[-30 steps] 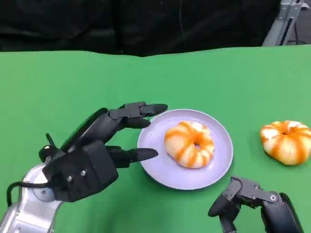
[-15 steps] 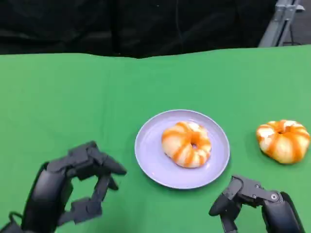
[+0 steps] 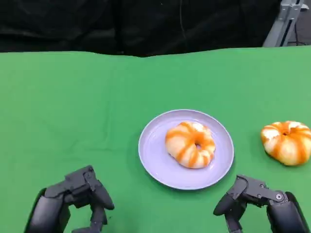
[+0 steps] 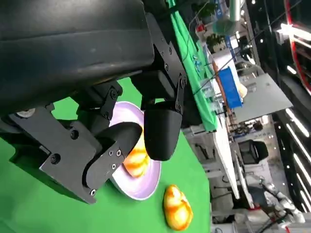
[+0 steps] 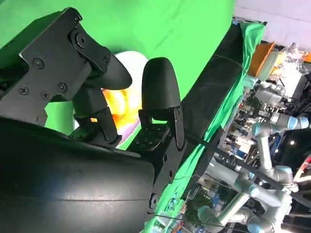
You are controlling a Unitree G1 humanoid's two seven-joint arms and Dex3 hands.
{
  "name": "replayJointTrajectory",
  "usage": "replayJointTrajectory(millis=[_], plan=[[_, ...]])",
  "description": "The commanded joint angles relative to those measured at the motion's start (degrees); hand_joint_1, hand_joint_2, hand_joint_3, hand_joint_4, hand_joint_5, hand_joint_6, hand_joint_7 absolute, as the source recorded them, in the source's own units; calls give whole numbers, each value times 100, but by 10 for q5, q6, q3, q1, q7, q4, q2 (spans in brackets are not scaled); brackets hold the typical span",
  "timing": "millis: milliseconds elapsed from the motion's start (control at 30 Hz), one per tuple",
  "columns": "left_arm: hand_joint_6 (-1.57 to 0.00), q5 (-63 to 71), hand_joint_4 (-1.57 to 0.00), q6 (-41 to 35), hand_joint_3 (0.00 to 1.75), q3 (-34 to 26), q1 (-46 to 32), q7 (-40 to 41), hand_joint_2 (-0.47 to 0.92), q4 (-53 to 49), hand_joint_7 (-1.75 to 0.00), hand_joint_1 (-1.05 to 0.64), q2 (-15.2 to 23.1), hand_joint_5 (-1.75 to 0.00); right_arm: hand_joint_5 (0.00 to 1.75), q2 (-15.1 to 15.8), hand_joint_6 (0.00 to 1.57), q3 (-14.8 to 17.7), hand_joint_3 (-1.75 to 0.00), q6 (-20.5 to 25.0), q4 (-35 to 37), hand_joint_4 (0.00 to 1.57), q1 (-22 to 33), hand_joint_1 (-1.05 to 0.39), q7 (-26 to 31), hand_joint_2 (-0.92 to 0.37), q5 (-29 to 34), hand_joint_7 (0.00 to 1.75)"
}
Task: Grasp the bread from the table and place it into the plate.
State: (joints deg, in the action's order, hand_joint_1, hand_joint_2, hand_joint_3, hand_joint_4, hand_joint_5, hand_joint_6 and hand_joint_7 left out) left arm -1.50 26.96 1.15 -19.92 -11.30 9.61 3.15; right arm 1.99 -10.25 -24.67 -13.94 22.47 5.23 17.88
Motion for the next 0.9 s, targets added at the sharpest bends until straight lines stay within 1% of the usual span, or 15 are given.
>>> replayJointTrajectory(millis=[33, 167, 600, 900], plan=[[-79, 6, -85, 14, 145, 4, -9, 7, 34, -5, -161, -14, 0, -175, 158, 7, 86, 5, -133, 1, -9, 84, 7, -5, -4, -30, -7, 127], [-78, 6, -86, 13, 146, 6, -10, 6, 34, -4, -161, -11, 1, -175, 158, 6, 86, 5, -133, 5, -14, 84, 9, -5, -8, -30, -9, 127], [-77, 15, -84, 26, 148, 6, -2, 9, 33, -16, -161, -7, 3, -175, 156, 10, 86, 11, -134, -9, -7, 84, 9, -4, -4, -29, 0, 128], [-78, 8, -85, 22, 150, 6, 0, 4, 32, -17, -161, -4, 6, -175, 155, 8, 86, 9, -136, -3, -9, 84, 11, -3, -7, -29, -5, 128]])
